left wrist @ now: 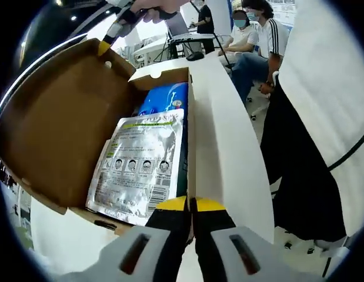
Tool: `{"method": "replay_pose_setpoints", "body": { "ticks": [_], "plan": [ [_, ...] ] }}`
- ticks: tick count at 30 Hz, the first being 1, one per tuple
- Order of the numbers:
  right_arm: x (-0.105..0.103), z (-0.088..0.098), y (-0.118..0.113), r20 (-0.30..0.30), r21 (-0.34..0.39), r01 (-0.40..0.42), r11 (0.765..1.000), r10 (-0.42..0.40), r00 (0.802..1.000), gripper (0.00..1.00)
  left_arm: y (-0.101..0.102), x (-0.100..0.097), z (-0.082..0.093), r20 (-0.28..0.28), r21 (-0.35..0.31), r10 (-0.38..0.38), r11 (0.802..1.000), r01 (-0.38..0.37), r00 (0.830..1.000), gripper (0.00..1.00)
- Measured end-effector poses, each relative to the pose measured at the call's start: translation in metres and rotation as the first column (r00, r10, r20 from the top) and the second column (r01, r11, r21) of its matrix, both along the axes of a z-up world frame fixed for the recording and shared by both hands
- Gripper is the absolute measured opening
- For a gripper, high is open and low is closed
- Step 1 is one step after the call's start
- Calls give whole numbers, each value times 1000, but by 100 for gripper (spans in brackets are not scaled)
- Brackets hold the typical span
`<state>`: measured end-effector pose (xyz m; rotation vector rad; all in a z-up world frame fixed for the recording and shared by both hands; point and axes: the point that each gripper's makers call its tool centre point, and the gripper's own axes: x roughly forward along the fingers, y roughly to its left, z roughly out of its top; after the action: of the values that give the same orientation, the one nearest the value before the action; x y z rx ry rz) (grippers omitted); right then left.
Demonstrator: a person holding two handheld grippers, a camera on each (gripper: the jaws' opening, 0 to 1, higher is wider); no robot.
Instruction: Operate the shoe box by opening the lid, removing the specified soft item, and placing it in the target area until the item is outside and the box remains undamaged.
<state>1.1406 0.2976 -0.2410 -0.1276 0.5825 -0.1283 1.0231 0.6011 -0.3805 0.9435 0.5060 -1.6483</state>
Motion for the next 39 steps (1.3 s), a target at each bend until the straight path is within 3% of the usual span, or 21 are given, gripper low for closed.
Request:
{"method": "replay_pose_setpoints", "body": {
  "ticks": [5,12,18,28,36,39],
  "plan": [
    [7,-5,-1,-31,-38,-29,999,28,999,2,-1,0,1,9,-11,-6,1000,6,1000,2],
    [14,-10,-5,-34,66,42,997,-39,999,1,-2,0,1,25,-22,-3,1000,4,1000,3],
    [20,-13,-5,-35,30,15,999,-14,999,1,-2,1,1,26,-19,-3,1000,4,1000,3],
    [29,-26,-10,-25,60,62,996,-61,998,1,-2,2,1,36,-18,15,1000,-15,999,3],
    [19,-35,-9,-45,61,68,996,-65,997,1,-1,3,-1,38,-10,26,1000,-26,999,3],
    [11,-47,-5,-98,56,56,997,-50,994,2,-1,4,-2,36,-6,27,1000,-27,999,3]
  ]
}}
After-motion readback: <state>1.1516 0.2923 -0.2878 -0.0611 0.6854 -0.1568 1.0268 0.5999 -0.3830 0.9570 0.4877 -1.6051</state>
